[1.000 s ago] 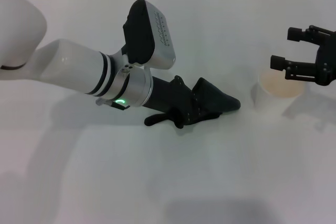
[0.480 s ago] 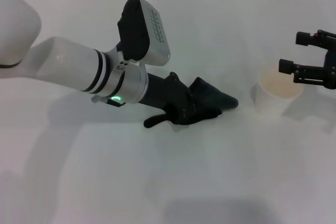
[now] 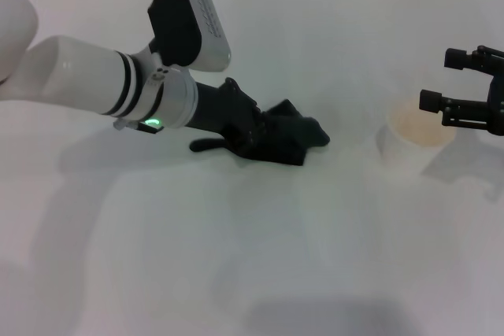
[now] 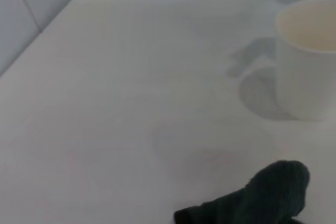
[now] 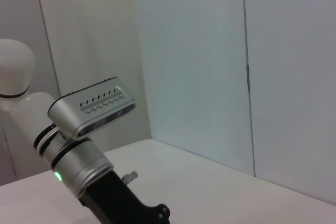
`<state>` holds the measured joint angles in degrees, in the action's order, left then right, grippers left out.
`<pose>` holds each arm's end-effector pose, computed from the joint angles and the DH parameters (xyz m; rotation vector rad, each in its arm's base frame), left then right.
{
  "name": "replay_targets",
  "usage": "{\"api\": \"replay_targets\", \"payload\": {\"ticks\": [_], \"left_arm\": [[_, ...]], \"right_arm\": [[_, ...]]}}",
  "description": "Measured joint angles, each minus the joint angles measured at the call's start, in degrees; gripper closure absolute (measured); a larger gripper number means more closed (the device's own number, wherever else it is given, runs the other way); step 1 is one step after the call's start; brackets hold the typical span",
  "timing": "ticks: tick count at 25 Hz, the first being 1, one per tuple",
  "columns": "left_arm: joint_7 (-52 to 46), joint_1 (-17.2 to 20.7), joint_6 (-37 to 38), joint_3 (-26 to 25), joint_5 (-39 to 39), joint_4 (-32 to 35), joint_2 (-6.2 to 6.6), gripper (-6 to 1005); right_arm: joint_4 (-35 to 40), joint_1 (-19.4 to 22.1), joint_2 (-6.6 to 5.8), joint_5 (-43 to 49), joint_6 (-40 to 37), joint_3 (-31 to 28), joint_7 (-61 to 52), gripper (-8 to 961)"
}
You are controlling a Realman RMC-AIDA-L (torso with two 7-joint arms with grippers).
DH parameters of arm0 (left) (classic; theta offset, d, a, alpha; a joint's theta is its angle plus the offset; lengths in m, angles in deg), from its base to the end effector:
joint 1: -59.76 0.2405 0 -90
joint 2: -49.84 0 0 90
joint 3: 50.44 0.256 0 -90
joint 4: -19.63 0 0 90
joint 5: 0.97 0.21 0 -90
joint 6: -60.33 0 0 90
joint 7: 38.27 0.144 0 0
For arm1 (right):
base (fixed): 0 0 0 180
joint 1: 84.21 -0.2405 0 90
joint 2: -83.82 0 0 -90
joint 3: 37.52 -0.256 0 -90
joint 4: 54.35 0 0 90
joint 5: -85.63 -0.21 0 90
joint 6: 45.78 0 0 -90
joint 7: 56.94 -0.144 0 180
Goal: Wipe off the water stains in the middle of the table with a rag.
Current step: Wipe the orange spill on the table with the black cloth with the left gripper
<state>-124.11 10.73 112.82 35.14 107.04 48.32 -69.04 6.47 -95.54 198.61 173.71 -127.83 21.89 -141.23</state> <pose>-0.1845 0.3954 -0.1047 -2.8862 -0.1434 0.0347 0.2674 0.3058 0.0703 -2.4842 0.4742 0.7409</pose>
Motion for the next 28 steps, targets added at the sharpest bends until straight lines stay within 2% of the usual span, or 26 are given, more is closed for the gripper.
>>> {"api": "replay_targets", "payload": {"ticks": [9, 20, 22, 28], "left_arm": [[-1.23, 0.28, -0.03, -3.53, 4.37, 2.52, -0.01, 868], [-0.80, -0.69, -0.07, -3.36, 4.56, 2.76, -0.74, 865], [-0.70, -1.08, -0.03, -2.21, 3.50, 2.78, -0.92, 864], [-0.56, -1.34, -0.19, 5.87, -2.73, 2.79, -0.98, 862]], "right_arm": [[-0.01, 0.00, 0.07, 0.00, -0.33, 0.01, 0.00, 96], [-0.01, 0.00, 0.14, -0.01, -0.49, 0.12, 0.05, 96], [-0.01, 0.00, 0.16, -0.08, -0.49, 0.23, 0.06, 96], [-0.01, 0.00, 0.17, -0.29, -0.96, 0.23, 0.14, 95]]}}
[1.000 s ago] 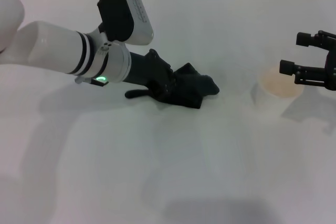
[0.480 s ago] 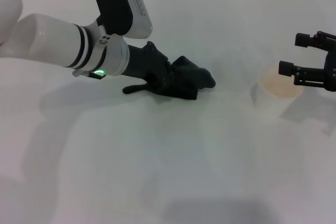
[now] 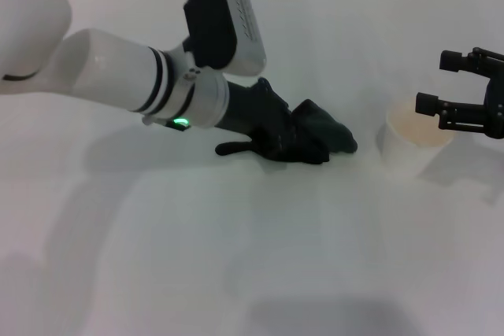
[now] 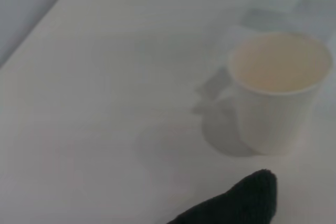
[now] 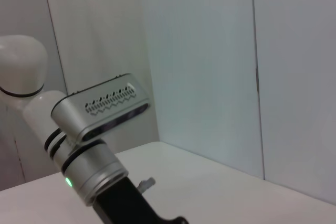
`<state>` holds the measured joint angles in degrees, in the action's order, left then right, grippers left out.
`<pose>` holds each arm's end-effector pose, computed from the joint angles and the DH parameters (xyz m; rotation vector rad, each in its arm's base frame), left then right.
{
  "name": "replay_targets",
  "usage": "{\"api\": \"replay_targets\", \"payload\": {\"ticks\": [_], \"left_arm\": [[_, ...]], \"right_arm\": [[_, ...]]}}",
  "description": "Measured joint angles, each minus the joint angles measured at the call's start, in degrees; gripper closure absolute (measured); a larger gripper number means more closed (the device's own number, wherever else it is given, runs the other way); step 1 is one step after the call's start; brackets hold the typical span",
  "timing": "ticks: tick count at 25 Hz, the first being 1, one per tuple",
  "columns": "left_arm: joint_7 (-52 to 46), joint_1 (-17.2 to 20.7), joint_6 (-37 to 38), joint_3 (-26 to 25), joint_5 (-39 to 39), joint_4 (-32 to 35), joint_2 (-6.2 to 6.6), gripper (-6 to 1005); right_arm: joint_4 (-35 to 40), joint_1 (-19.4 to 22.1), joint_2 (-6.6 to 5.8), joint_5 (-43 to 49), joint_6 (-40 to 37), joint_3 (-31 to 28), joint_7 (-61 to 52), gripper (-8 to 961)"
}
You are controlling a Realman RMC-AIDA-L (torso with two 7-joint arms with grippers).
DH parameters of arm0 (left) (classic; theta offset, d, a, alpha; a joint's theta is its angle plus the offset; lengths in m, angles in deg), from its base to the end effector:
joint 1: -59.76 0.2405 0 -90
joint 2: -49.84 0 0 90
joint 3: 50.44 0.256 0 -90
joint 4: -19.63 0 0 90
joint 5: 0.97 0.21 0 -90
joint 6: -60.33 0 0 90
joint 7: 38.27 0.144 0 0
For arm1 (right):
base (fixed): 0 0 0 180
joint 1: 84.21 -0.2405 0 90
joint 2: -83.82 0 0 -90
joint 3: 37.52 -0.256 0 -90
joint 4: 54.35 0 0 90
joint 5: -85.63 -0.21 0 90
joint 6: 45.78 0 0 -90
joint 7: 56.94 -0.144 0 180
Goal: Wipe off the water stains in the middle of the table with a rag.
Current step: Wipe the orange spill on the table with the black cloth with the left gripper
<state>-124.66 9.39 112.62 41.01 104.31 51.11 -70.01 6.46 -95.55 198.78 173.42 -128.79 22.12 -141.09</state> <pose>-0.1570 0.3891 -0.1194 -2.9346 -0.0181 0.0149 0.2647 0.3039 0.0682 -2.5001 0.4661 0.7583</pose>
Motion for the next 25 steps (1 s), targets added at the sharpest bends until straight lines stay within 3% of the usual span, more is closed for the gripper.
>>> {"api": "replay_targets", "payload": {"ticks": [5, 25], "left_arm": [[-0.03, 0.14, 0.07, 3.40, -2.27, 0.00, -0.05, 861], [0.00, 1.23, 8.33, 3.64, -3.05, 0.13, 0.12, 855]], "right_arm": [[0.00, 0.00, 0.00, 0.00, -0.36, -0.17, 0.04, 95], [0.00, 0.09, 0.03, -0.16, -0.53, 0.01, 0.12, 96]]}}
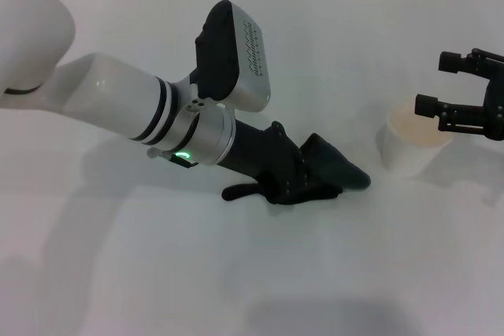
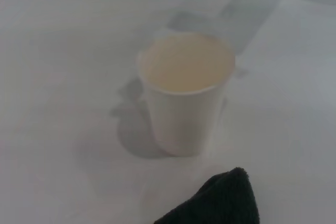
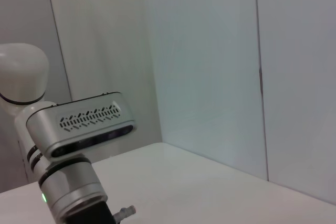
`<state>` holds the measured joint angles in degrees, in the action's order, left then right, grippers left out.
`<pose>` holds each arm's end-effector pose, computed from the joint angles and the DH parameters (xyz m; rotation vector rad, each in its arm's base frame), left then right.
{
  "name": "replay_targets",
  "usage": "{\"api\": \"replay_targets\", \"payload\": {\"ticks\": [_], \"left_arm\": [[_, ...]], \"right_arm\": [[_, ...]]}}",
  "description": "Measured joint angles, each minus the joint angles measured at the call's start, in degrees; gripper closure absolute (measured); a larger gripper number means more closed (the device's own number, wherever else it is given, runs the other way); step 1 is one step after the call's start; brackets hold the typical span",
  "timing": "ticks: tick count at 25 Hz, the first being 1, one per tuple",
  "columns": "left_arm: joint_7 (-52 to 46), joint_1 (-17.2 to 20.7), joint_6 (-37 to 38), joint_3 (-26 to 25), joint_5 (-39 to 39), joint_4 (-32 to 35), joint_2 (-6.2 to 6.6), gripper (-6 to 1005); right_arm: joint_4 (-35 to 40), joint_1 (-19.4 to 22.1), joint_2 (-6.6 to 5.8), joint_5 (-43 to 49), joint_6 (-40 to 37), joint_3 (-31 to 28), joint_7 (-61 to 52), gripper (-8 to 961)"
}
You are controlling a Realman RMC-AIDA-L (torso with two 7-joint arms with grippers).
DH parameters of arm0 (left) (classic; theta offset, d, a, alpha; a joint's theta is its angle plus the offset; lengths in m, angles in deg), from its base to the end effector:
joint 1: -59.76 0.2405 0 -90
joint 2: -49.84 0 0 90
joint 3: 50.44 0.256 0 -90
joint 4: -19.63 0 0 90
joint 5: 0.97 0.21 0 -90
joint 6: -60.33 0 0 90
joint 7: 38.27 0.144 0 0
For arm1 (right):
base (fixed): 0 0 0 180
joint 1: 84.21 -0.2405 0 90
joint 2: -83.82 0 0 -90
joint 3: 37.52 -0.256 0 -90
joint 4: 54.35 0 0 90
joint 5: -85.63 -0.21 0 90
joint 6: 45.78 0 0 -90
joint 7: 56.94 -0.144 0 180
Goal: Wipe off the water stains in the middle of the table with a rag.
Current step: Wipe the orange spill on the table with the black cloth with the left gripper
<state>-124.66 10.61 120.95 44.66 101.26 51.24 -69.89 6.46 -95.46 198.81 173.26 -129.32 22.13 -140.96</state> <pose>-0.1603 0.3583 -0.1276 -3.1093 -0.0369 -0.0065 0.2641 0.3025 0.0679 -2.5061 0.4620 0.7658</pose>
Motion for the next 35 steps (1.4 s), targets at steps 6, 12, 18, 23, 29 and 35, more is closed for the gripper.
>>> {"api": "replay_targets", "payload": {"ticks": [6, 12, 18, 23, 29, 35], "left_arm": [[-0.49, 3.18, -0.05, -1.08, -1.04, 2.61, 0.19, 853], [-0.63, 9.78, 0.68, -5.37, -0.51, 8.31, 0.72, 851], [-1.09, 15.76, 5.18, -13.35, 4.58, 12.26, 0.81, 849], [-2.20, 17.81, 6.76, -16.18, 6.77, 13.14, 1.03, 848], [-2.70, 18.32, 12.01, -23.33, 10.35, 13.22, 1.29, 846], [-3.21, 18.43, 14.82, -27.96, 12.78, 13.41, 1.36, 844]], "right_arm": [[-0.03, 0.02, 0.04, -0.02, -0.06, 0.15, 0.06, 96], [-0.06, 0.76, 0.06, -0.16, -0.27, -0.02, 0.09, 95], [-0.24, 0.14, 0.07, -0.19, -0.07, 0.36, -0.03, 95], [-0.73, -0.18, 0.14, -0.65, 0.26, 0.54, -0.10, 95], [-1.01, -0.29, 0.14, -0.93, 0.35, 0.67, -0.13, 95], [-1.54, -0.55, 0.20, -1.01, 0.40, 0.69, -0.16, 97]]}}
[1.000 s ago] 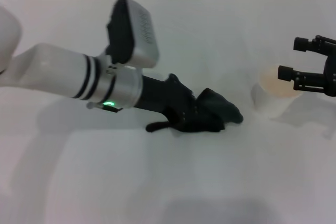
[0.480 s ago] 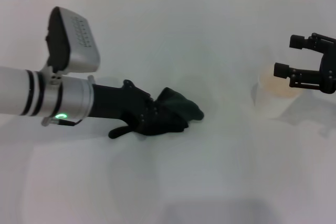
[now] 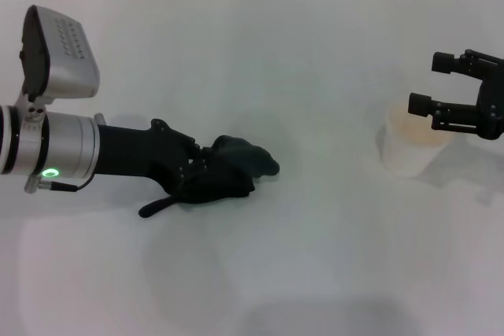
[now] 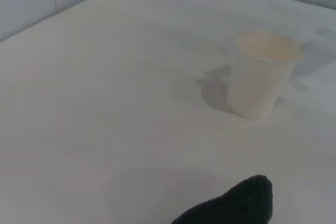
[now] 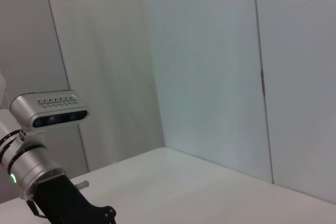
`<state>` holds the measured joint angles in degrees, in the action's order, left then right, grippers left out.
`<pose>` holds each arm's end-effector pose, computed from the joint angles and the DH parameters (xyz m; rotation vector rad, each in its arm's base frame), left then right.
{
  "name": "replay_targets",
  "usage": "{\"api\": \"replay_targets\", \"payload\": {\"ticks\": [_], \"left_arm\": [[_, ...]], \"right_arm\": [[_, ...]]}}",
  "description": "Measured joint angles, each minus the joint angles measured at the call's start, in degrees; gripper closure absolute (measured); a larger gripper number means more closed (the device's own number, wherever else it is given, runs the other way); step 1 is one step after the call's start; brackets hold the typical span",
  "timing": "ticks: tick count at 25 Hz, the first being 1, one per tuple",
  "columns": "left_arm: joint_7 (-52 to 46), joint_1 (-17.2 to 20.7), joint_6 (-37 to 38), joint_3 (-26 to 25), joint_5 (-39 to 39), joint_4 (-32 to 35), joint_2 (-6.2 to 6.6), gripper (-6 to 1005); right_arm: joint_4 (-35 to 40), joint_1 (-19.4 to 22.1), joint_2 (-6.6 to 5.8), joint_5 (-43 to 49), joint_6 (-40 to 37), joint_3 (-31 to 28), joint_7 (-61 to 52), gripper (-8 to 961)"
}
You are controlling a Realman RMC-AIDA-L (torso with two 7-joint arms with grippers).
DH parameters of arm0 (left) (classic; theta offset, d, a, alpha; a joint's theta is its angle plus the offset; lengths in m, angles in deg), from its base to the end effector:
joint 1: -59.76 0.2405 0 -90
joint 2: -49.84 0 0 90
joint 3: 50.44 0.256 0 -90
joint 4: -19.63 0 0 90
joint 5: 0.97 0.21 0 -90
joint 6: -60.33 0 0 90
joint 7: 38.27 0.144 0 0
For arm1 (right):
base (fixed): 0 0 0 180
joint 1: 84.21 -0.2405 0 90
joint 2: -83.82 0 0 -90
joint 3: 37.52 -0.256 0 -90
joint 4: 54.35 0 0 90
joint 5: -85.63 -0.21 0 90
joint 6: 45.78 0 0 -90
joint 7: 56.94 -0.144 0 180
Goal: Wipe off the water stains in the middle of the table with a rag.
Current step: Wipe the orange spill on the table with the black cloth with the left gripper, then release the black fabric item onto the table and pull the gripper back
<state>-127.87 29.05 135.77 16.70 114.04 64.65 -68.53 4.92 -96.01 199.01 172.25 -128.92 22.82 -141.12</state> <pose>-0.2429 0.3434 -0.0408 -2.9026 -0.5070 -0.2244 0.2627 0.3042 0.0624 -2.5051 0.4889 0.7967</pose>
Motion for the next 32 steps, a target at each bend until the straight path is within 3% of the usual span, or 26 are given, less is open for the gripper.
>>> {"api": "replay_targets", "payload": {"ticks": [6, 17, 26, 32], "left_arm": [[-1.02, 0.86, -0.69, -0.20, 1.16, 2.43, -0.61, 842], [-5.74, -0.40, -0.41, -0.26, 4.28, 3.92, -0.53, 377], [-5.56, 0.37, 1.28, -0.06, 4.43, 7.99, -0.65, 197], [-3.78, 3.24, 8.91, -0.57, 1.23, 15.91, -0.65, 133]], "right_arm": [[-0.18, -0.17, 0.04, -0.50, 0.11, 0.03, -0.01, 100], [-0.49, -0.32, 0.04, -1.31, 1.17, 0.48, 0.38, 99], [-0.01, -0.41, 0.03, -1.21, 1.41, 0.48, 0.26, 100], [0.06, -0.43, -0.18, -0.90, 0.75, 0.48, -0.04, 100]]}}
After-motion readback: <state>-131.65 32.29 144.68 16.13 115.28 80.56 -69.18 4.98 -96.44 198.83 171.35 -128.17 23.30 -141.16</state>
